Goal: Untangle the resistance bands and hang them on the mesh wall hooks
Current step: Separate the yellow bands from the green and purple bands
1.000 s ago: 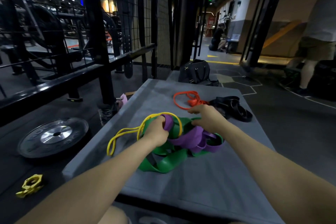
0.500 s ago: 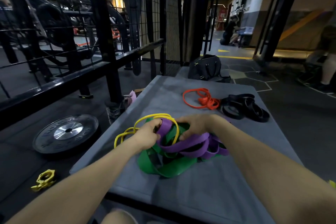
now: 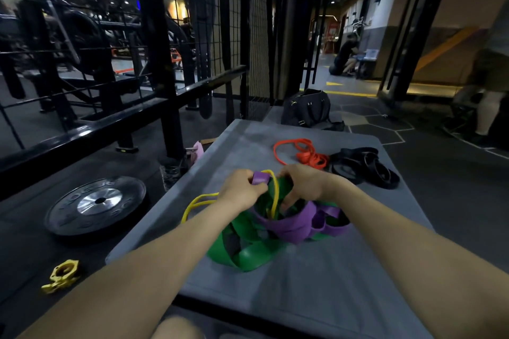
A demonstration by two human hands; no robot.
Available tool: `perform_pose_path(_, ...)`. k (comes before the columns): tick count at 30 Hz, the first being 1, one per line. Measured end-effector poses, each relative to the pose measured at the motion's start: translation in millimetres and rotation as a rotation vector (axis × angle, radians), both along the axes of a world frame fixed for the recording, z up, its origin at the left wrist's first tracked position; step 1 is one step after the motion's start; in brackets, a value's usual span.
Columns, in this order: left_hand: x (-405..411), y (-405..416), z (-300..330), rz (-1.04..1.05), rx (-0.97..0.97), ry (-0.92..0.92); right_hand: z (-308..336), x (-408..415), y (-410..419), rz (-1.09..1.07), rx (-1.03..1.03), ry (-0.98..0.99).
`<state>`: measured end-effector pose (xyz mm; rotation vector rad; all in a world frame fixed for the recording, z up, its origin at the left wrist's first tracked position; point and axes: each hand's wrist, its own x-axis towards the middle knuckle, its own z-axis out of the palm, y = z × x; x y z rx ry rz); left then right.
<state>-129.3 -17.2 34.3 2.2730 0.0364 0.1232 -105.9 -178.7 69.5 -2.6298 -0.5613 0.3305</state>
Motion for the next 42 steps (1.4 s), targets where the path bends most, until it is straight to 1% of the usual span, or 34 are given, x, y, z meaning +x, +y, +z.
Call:
perform_pose_path(2, -1.4, 1.4, 8.5, -0.012, -0.085, -0.012, 6.6, -1.7, -5.4, -0.009, 0.045, -0.015)
perform_pose_path(4, -5.0, -1.5, 18.8, -0.030, -0.186, 0.025, 12.9, -3.9, -8.2, -0.011, 0.088, -0.033)
perform_pose_path(6, -6.0, -6.8, 25.2, -0.060, -0.225, 0.071, 18.6, -7.6, -8.4, -0.016, 0.129, -0.045)
perform_pose_path(7, -7.1, -9.9, 27.4, -0.068, -0.224, 0.062, 21.6, -10.1, -7.9, -0.017, 0.152, -0.046)
perform_pose_path(9, -7.9, -14.7, 27.8, -0.056, -0.201, 0.010, 26.2, -14.7, -8.1, -0.028, 0.173, -0.051)
perform_pose_path(13, -9.1, -15.1, 27.7, -0.046, -0.116, -0.029, 31.8, -23.7, -12.7, -0.066, 0.127, -0.081)
perform_pose_path(16, -8.8, -6.6, 25.2, -0.028, -0.025, -0.007, 33.5, -28.0, -18.4, -0.110, 0.138, -0.125)
perform_pose_path(19, -9.0, 6.7, 18.3, 0.072, 0.063, 0.018, 32.9, -28.7, -28.2, -0.123, 0.078, -0.176)
perform_pose_path(22, -9.8, 23.8, 9.3, 0.175, 0.104, 0.086, 29.0, -30.6, -41.5, -0.155, 0.032, -0.206)
perform_pose_path(25, -7.1, 42.2, -2.8, 0.284, 0.121, 0.127, 22.6, -30.3, -58.8, -0.229, 0.190, -0.168)
perform_pose_path(28, -4.2, 46.7, -12.2, 0.301, 0.149, 0.174, 13.9, -29.0, -71.9, -0.306, 0.309, -0.089)
perform_pose_path(30, -3.6, 42.3, -16.8, 0.273, 0.133, 0.194, 3.4, -27.6, -75.6, -0.328, 0.258, -0.063)
perform_pose_path(32, -2.9, 35.1, -20.8, 0.191, 0.101, 0.190, -3.6, -26.9, -74.9, -0.296, 0.061, -0.073)
perform_pose_path(34, -3.4, 25.1, -22.3, 0.092, 0.118, 0.142, -1.8, -26.2, -70.2, -0.232, -0.118, -0.063)
perform_pose_path(36, -4.7, 15.6, -21.0, 0.014, 0.145, 0.086, 9.7, -24.9, -60.6, -0.161, -0.210, -0.020)
perform_pose_path(39, -4.6, 7.0, -20.1, -0.026, 0.156, 0.015, 29.8, -17.9, -38.8, -0.085, -0.257, -0.015)
perform_pose_path(42, -4.5, 7.3, -21.2, 0.001, 0.107, -0.022, 31.6, -8.6, -7.2, -0.060, -0.183, -0.162)
